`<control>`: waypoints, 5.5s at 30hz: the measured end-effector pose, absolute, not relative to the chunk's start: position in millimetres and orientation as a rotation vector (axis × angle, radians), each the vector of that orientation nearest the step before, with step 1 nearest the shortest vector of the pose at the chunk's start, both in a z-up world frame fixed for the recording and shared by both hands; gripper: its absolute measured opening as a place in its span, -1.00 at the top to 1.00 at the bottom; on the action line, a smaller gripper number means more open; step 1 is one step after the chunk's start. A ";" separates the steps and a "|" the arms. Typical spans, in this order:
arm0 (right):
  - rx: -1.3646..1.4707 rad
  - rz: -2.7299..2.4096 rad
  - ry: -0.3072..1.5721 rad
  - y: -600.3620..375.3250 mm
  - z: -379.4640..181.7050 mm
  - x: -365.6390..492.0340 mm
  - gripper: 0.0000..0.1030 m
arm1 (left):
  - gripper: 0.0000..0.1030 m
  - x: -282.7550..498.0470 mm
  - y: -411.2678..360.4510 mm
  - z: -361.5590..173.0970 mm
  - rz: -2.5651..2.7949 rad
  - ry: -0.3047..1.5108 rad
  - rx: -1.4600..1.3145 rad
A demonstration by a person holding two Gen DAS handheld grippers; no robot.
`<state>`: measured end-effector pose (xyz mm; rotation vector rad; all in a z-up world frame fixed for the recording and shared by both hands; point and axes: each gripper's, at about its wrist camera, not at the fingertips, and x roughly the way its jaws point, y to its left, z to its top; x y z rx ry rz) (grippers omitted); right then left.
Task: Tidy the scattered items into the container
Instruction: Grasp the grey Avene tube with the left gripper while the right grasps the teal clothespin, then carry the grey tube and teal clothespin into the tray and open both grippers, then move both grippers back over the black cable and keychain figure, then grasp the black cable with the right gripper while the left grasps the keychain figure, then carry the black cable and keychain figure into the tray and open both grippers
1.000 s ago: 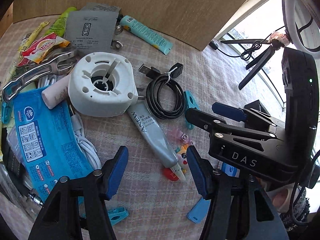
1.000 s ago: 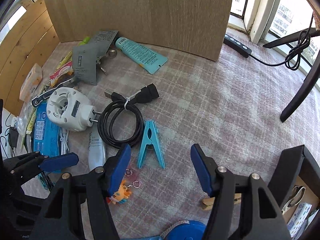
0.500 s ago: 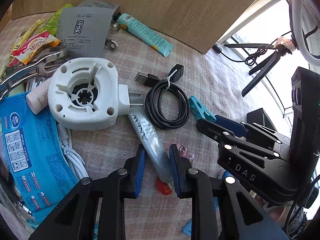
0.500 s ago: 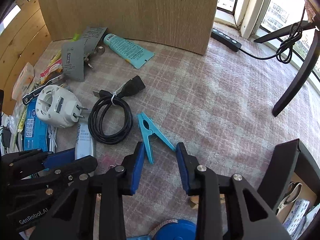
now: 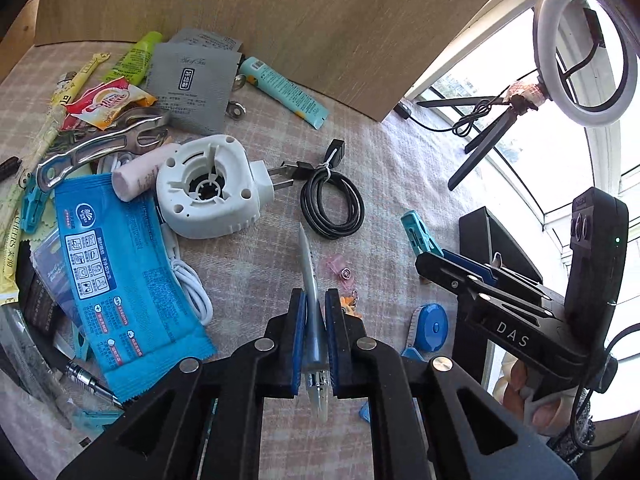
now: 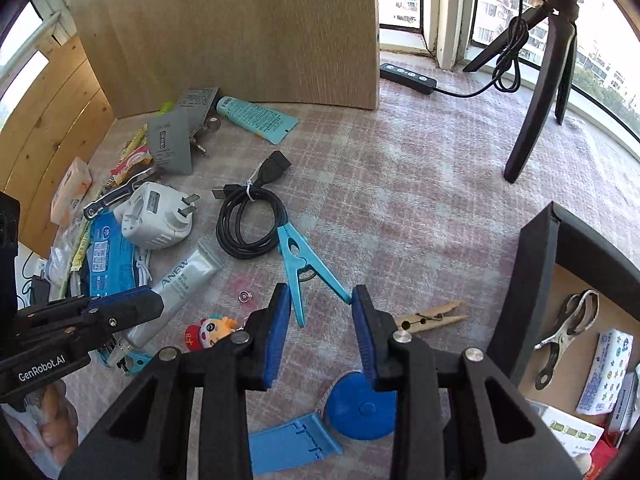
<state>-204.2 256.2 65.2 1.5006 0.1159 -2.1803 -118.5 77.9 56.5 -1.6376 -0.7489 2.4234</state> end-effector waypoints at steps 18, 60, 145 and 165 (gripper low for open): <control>1.448 -2.434 -0.158 393.4 114.4 -163.8 0.40 | 0.99 -113.2 130.5 97.9 2.431 -0.449 -1.587; 1.478 -2.784 -0.410 551.5 134.1 -125.8 0.40 | 0.56 -106.8 342.8 146.0 2.138 -0.036 -1.382; 1.467 -2.206 0.255 214.9 42.5 -251.8 0.85 | 0.41 -116.6 124.1 31.9 2.331 -0.168 -1.481; 1.343 -2.476 -0.007 333.2 132.9 -216.7 0.86 | 0.42 -99.8 185.8 115.5 2.284 -0.176 -1.264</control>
